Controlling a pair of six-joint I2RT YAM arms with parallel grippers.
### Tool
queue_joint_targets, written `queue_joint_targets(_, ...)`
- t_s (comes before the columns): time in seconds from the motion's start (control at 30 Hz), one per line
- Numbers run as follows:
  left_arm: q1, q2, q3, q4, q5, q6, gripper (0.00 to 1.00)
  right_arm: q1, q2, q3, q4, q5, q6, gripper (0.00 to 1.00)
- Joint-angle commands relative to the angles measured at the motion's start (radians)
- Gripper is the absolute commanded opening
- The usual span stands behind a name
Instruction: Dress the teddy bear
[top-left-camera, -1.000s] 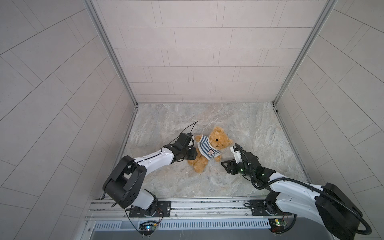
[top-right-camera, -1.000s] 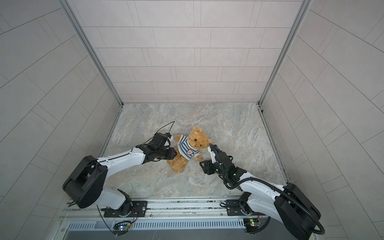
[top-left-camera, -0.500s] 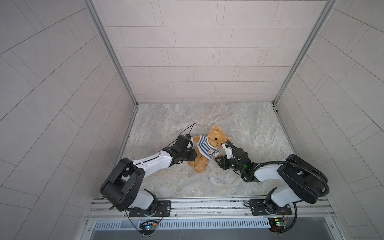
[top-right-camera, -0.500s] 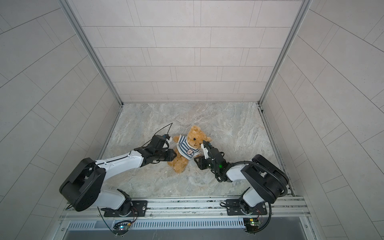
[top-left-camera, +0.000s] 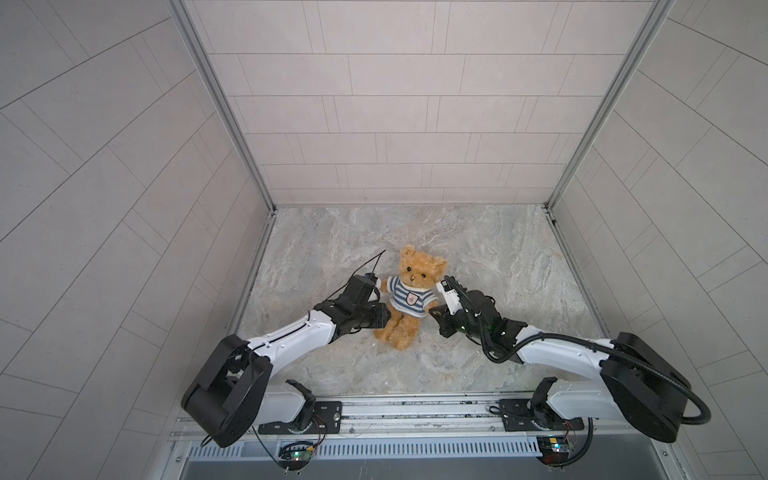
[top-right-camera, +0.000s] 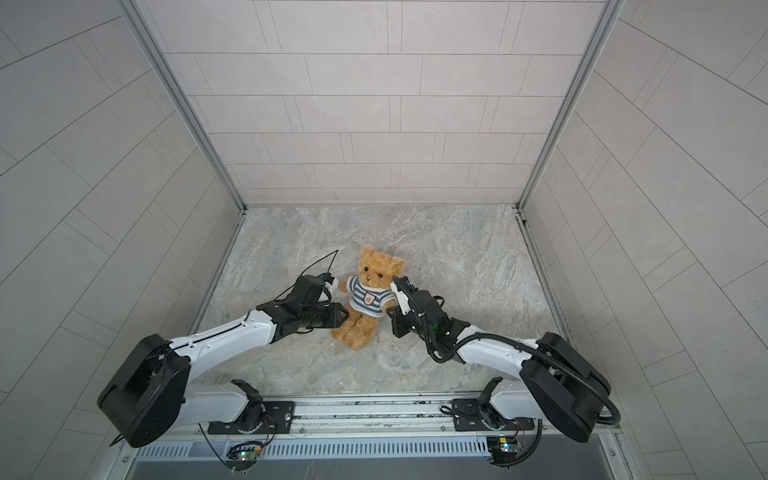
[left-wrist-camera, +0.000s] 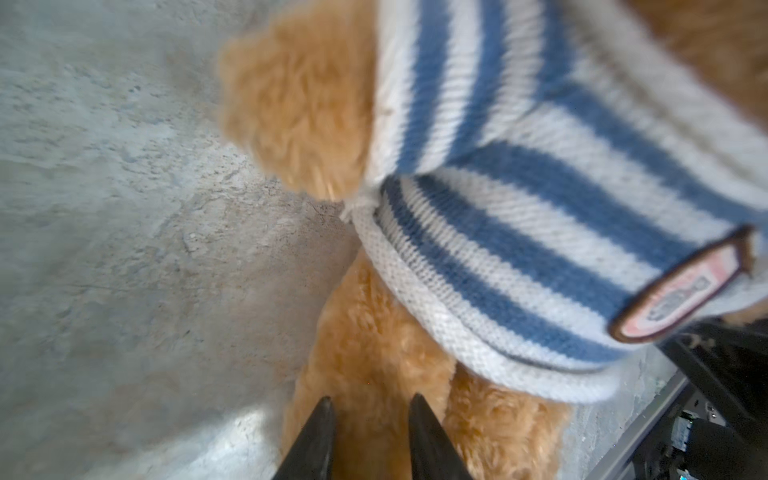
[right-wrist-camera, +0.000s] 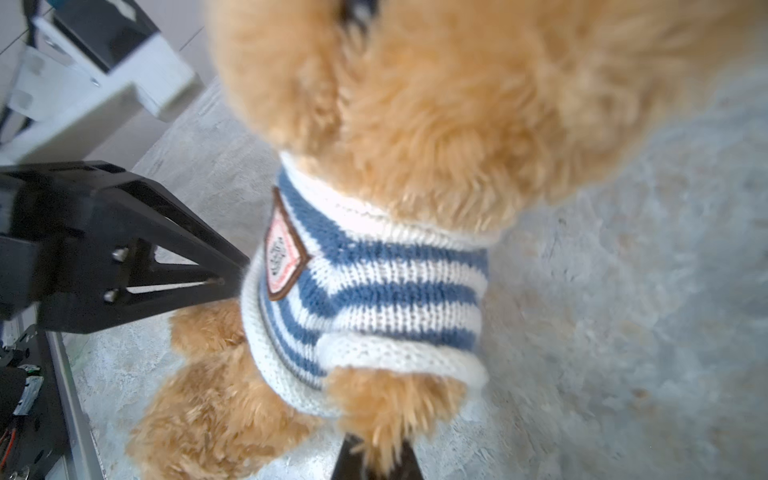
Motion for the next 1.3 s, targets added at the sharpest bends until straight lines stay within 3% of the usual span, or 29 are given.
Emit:
queue_joint_targets(0.0, -0.003, -0.099, 0.012, -0.110, -0.018, 0.026, 0.41, 0.012, -0.099, 0.057, -0.245, 0.094, -0.197, 0.00)
queue_joint_targets(0.17, -0.003, -0.249, 0.055, -0.274, -0.008, 0.082, 0.57, 0.014, -0.188, 0.125, -0.418, 0.109, -0.366, 0.00)
queue_joint_targets(0.33, -0.003, -0.371, 0.129, -0.347, 0.039, 0.133, 0.64, 0.031, -0.229, 0.186, -0.518, 0.064, -0.507, 0.00)
queue_joint_targets(0.53, -0.002, -0.338, 0.313, -0.389, 0.124, 0.212, 0.74, 0.078, -0.276, 0.248, -0.646, 0.065, -0.635, 0.00)
queue_joint_targets(0.87, -0.003, -0.194, 0.531, -0.445, 0.191, 0.307, 0.83, 0.185, -0.302, 0.373, -0.712, 0.063, -0.729, 0.00)
queue_joint_targets(1.03, -0.007, -0.209, 0.513, -0.454, 0.212, 0.309, 0.84, 0.191, -0.274, 0.405, -0.710, 0.054, -0.736, 0.00)
queue_joint_targets(1.27, -0.056, -0.334, 0.420, -0.497, 0.204, 0.264, 0.85, 0.198, -0.245, 0.414, -0.692, 0.096, -0.705, 0.00)
